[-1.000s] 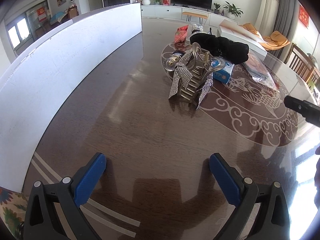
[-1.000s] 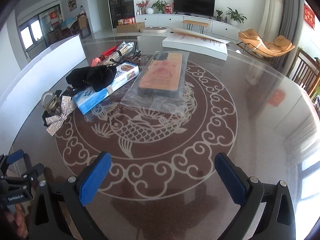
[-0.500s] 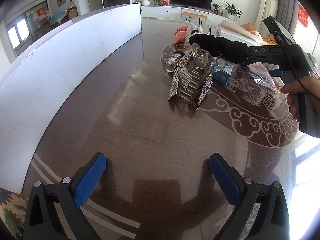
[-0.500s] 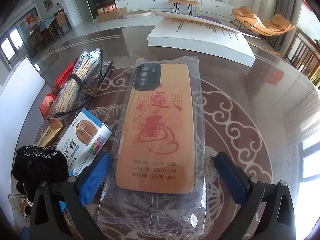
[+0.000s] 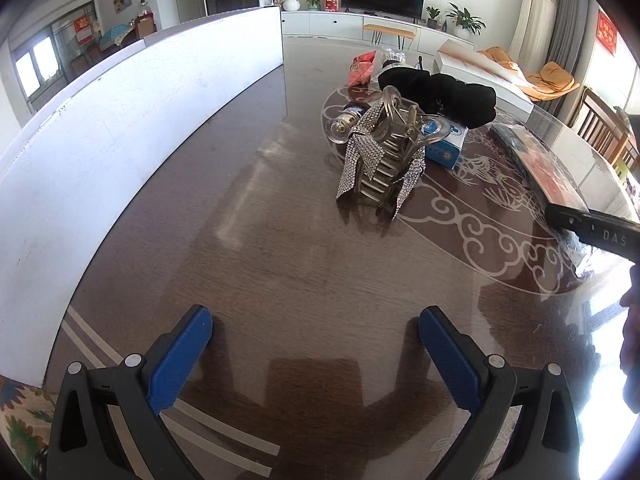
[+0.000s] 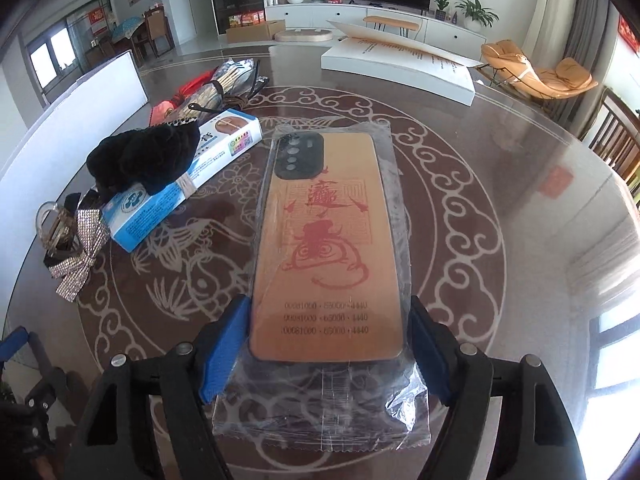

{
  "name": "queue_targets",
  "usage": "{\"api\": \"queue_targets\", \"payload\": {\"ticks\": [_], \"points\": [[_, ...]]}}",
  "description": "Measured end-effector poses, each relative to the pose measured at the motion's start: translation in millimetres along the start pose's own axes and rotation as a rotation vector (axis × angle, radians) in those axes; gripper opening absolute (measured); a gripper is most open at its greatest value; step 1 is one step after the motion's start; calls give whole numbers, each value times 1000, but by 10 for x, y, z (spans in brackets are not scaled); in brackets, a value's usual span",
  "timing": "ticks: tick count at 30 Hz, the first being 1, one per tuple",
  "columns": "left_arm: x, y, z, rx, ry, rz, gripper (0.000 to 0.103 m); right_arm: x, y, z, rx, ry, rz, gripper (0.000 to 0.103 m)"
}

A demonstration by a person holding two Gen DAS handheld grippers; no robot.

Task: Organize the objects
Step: 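Grasp the orange phone case in its plastic bag with the right gripper, then hold the bagged phone case in the right gripper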

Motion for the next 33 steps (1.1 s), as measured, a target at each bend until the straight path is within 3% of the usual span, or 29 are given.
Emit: {"api": "queue_targets", "payload": {"ticks": [9,13,33], "points": [[-2,0,1,0,0,0,103,-575,-1033,138,10,-17,71,79],[-2,0,0,0,0,0,103,-563,-1114,195,32,-26,65,102],[0,0,-1,0,1,1,103,-599,-1187,191,43,-31,82,103]]}}
Point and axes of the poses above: each gripper's, at about its wrist camera, not at the fingertips, and x roughly the way its jaws point, z to its right, y to its top, the point moved 9 cm from there along x, roughly the way its jaws point, and after that the axes turned 8 degrees about x, right-handed, at the moved point
